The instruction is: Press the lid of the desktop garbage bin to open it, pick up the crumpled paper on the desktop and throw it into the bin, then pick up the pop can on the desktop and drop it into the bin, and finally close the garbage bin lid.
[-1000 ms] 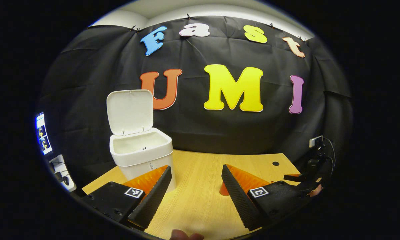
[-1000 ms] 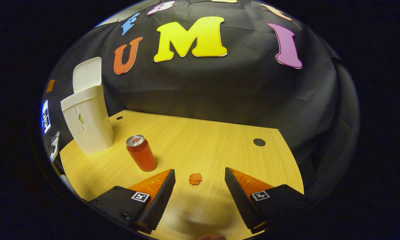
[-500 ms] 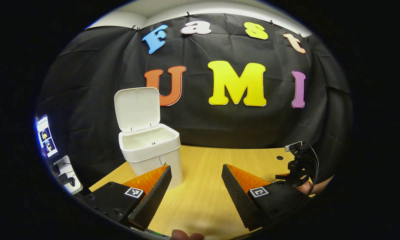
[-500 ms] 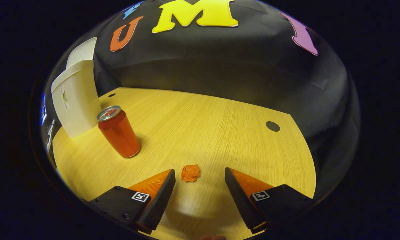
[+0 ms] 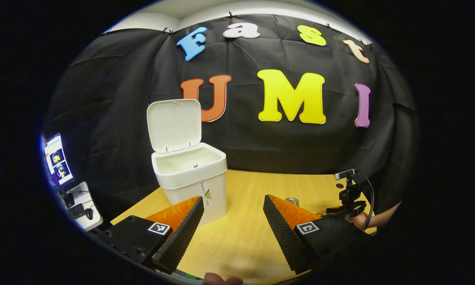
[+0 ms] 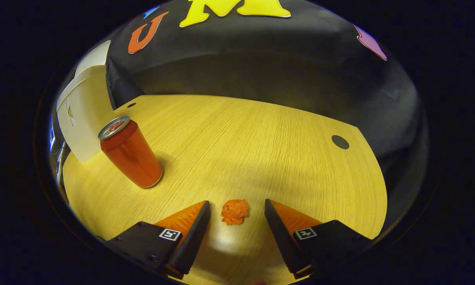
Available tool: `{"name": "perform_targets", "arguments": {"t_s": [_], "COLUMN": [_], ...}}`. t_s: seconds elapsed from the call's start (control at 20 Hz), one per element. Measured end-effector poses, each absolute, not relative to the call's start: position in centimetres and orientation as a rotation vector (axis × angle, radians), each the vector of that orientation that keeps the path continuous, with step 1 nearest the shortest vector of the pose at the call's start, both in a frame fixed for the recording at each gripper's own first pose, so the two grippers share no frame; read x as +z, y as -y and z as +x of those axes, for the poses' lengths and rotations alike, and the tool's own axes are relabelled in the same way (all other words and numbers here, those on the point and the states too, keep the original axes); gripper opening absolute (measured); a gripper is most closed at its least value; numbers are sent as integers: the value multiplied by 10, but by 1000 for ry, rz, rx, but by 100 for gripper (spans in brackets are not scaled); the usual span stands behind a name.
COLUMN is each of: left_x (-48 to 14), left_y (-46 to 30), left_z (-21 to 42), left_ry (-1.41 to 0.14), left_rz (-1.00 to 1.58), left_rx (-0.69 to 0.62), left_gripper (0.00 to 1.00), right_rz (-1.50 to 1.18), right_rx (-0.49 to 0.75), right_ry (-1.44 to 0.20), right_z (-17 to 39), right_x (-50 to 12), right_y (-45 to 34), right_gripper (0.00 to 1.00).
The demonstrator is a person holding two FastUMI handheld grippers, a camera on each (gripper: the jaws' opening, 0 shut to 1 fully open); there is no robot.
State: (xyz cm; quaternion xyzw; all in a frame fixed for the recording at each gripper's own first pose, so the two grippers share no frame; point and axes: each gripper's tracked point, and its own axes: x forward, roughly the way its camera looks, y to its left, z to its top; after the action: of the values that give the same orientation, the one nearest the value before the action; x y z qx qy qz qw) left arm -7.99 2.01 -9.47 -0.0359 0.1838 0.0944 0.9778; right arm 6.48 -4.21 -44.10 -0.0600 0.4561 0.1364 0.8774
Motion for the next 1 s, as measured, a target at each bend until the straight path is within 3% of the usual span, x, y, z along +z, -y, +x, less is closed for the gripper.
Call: {"name": "perform_targets", "arguments": {"t_s": [0.1,0.15,0.25,0.3,0.45,0.7,1.0], "left_x": [-95,-95,-94,-93,-88,-87,-98], "left_y": [-20,-21,-23,-25,-33,-37,-33], "left_z": [-80,-79,-80,-81,-81,-83,-74], "left_ry": [-370,-370,-367,-363,-354,-349,-335], "left_rz": [-76,-74,-66,-58,-41,-30,-47], "left_rx": [194,193,191,195,206,203,160], "left_gripper": [99,99,99,99,99,99,99], "right_rz": [-121,-122,-122,-126,-133,-117,-65], "right_rx": [287,295,297,290,284,280,311], "right_ry": [-956,-959,-961,-966,-971,-954,-856], "right_z": [64,63,63,63,63,61,46], "right_x": [-442,-444,-443,-444,-443,-425,-343], "right_y": [41,39,37,38,36,37,21], "right_gripper": [78,78,60,43,24,24,23]}}
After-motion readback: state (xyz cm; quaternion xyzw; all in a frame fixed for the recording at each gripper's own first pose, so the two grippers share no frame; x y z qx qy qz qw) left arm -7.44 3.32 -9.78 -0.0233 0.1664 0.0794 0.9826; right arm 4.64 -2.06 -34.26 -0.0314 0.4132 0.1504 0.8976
